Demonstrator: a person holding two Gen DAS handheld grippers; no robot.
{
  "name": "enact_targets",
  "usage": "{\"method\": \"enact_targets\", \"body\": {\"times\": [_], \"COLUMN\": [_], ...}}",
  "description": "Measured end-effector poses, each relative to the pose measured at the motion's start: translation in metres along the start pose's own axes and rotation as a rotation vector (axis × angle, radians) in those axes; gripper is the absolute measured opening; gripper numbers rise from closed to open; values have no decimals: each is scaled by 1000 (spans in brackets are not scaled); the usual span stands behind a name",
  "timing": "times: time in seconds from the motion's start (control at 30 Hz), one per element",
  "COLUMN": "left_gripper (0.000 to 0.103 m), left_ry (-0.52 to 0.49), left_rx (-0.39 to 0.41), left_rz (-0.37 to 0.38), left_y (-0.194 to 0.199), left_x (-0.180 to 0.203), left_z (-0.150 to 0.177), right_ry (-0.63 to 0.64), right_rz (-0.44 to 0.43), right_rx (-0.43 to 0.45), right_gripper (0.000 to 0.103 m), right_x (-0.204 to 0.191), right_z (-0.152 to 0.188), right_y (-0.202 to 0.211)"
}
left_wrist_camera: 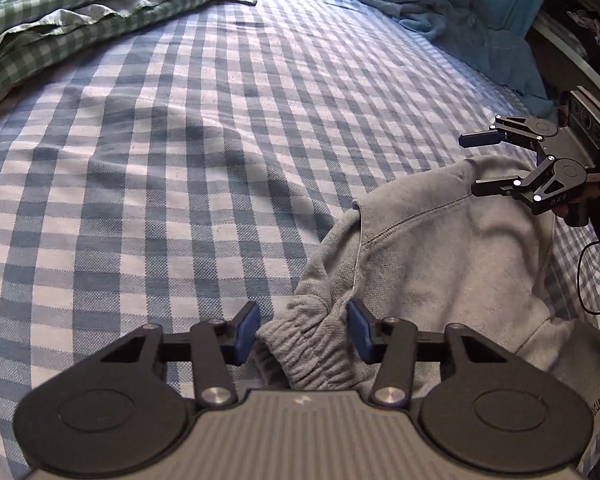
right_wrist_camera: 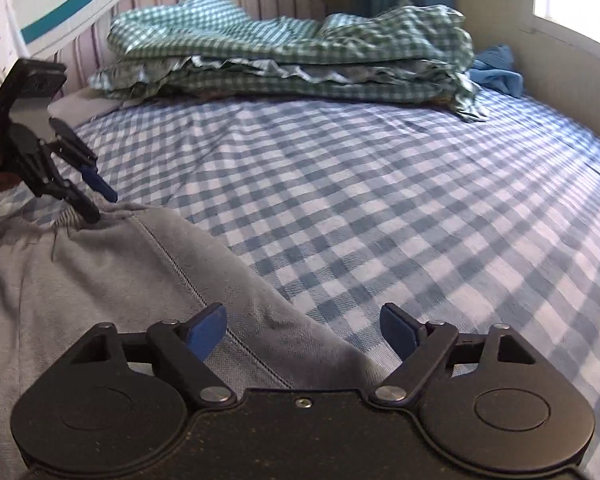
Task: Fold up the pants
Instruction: 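Grasp the waistband with the left tool while the right tool grasps the pants edge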
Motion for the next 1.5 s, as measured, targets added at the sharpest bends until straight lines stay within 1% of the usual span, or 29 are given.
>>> {"method": "enact_targets", "body": {"times": [0.1, 0.13, 0.17, 0.2, 0.23, 0.27, 0.3, 0.33, 0.43, 0.53, 0.7, 0.77, 0.8, 0.83, 0.87, 0.93, 0.97, 1.0, 1.03, 1.07, 1.1, 1.13, 1.17, 1.2, 1.27, 1.3, 1.43, 1.47, 1.5], "left_gripper": [40, 38, 34, 29, 25, 22, 21, 21, 20, 19, 19, 20, 21, 21, 24, 29, 37, 47, 49, 59, 71, 74, 79, 83, 87, 88, 86, 79, 68], "left_ry": [2, 3, -3, -17, -44, -69, -87, -96, -116, -105, -82, -80, -65, -67, -87, -100, -91, -83, -80, -79, -74, -61, -38, -16, 23, 40, 100, 113, 119], "left_rx": [4, 14, 31, 47, 74, 101, 124, 145, 178, 192, 260, 239, 216, 212, 227, 238, 243, 244, 246, 246, 245, 255, 262, 250, 210, 194, 167, 165, 161], "left_rz": [-48, -71, -97, -132, -161, -188, -212, -232, -271, -280, -289, -297, -296, -301, -300, -270, -251, -235, -226, -214, -194, -175, -151, -120, -57, -46, -67, -58, -43], "left_y": [1, 2, 3, 6, 10, 15, 20, 24, 34, 40, 43, 26, 16, 9, 8, 14, 19, 24, 28, 31, 33, 35, 36, 35, 28, 24, 13, 12, 10], "left_x": [4, 6, 9, 13, 19, 23, 26, 29, 33, 30, 18, 9, 4, 0, 0, 0, -1, -2, -3, -5, -7, -9, -12, -14, -19, -22, -37, -38, -38], "left_z": [1, 1, 2, 2, 2, 2, 1, 0, -1, -4, -16, -15, -12, -10, -9, -9, -9, -9, -10, -12, -13, -15, -17, -18, -19, -19, -20, -20, -20], "right_ry": [45, 61, 75, 87, 90, 93, 108, 122, 178, 233, 205, 191, 178, 174, 183, 193, 163, 142, 138, 139, 139, 132, 124, 114, 107, 104, 73, 64, 60], "right_rz": [-27, -31, -24, -8, 3, 20, 71, 103, 141, 168, 208, 218, 216, 216, 223, 250, 237, 225, 217, 211, 199, 176, 154, 128, 93, 87, 55, 48, 44], "right_rx": [-77, -106, -128, -134, -121, -108, -94, -88, -84, -79, 22, 16, -16, -52, -76, -37, -24, -13, -9, -7, 4, 18, 24, 27, 2, -25, -134, -145, -146], "right_gripper": [75, 69, 60, 58, 54, 34, 18, 8, 2, 1, 0, 0, 0, 0, 2, 4, 7, 12, 25, 43, 51, 66, 73, 76, 83, 84, 84, 84, 84], "right_x": [-7, -9, -11, -12, -14, -15, -15, -16, -28, -36, -21, -16, -15, -15, -17, -19, -16, -13, -9, -6, -4, -2, 0, 2, 6, 9, 19, 20, 19], "right_z": [3, 6, 10, 13, 13, 12, 11, 10, 8, 2, -29, -31, -24, -15, -7, -5, -6, -7, -8, -9, -10, -11, -12, -12, -11, -8, 4, 5, 6], "right_y": [-8, -12, -14, -16, -15, -13, -10, -9, -7, -6, 8, -2, -15, -28, -39, -41, -38, -33, -27, -22, -15, -10, -7, -4, -6, -10, -25, -27, -29]}}
Point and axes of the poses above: each gripper's, at about its wrist camera, not at the fingertips, and y roughly against the way its jaws point, x to its right, z to its underside, the point moved 9 cm from there along -y, roughly the way its jaws point, and after that the axes turned 5 degrees about y, right-handed, at the moved point
